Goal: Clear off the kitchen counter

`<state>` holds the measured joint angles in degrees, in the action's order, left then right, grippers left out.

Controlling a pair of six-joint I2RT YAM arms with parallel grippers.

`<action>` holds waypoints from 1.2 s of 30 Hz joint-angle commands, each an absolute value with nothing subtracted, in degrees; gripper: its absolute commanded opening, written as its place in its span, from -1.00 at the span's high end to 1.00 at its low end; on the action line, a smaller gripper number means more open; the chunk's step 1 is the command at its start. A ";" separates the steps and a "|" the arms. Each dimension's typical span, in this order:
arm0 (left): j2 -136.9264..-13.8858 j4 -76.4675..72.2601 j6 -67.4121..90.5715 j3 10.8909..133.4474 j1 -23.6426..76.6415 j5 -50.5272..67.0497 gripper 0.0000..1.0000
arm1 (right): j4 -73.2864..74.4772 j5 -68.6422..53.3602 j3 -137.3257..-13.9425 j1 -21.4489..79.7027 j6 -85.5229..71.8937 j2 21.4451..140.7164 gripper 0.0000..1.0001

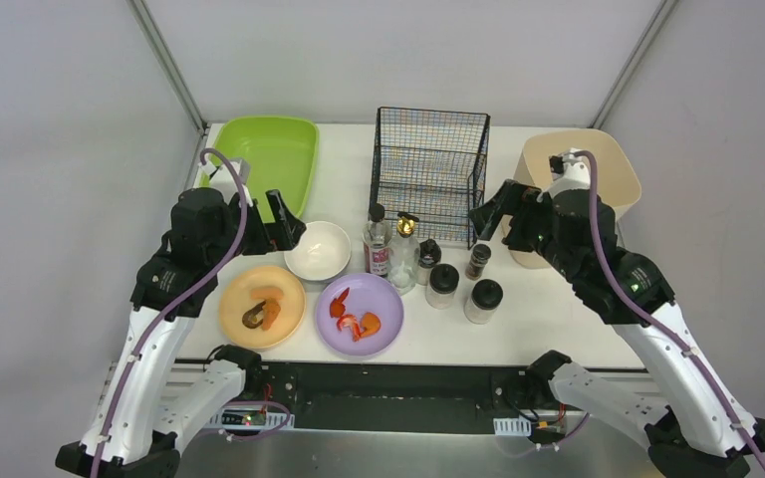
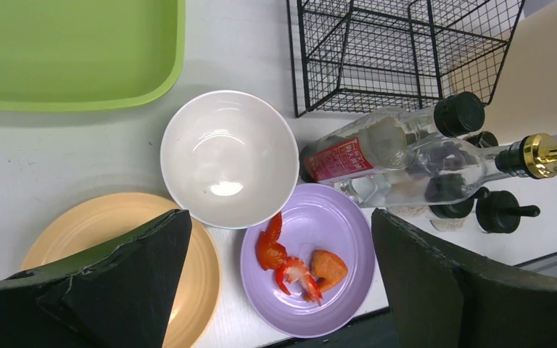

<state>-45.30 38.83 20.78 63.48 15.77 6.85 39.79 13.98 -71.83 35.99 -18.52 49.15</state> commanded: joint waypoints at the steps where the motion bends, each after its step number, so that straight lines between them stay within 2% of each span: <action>1: -42.89 37.88 22.37 62.91 16.00 5.20 -0.99 | 39.20 11.57 -71.65 38.21 -17.49 47.29 -0.98; 11: -40.20 38.14 21.53 59.14 16.00 3.16 -0.99 | 39.19 1.71 -70.41 40.45 -8.62 50.23 -0.98; 17: -38.39 37.76 22.85 56.70 16.00 4.83 -0.99 | 34.49 0.57 -65.50 44.80 -2.76 50.86 -0.87; 25: -37.08 37.57 21.99 54.59 16.00 4.00 -0.99 | 19.15 16.31 -57.46 57.32 6.32 52.84 -0.88; 31: -35.78 37.53 21.01 53.78 16.00 2.53 -0.99 | 8.31 17.79 -53.70 57.99 9.29 53.52 -0.87; 36: -36.25 37.23 20.96 53.70 16.00 3.76 -0.99 | 1.08 16.17 -51.57 57.97 10.50 55.20 -0.77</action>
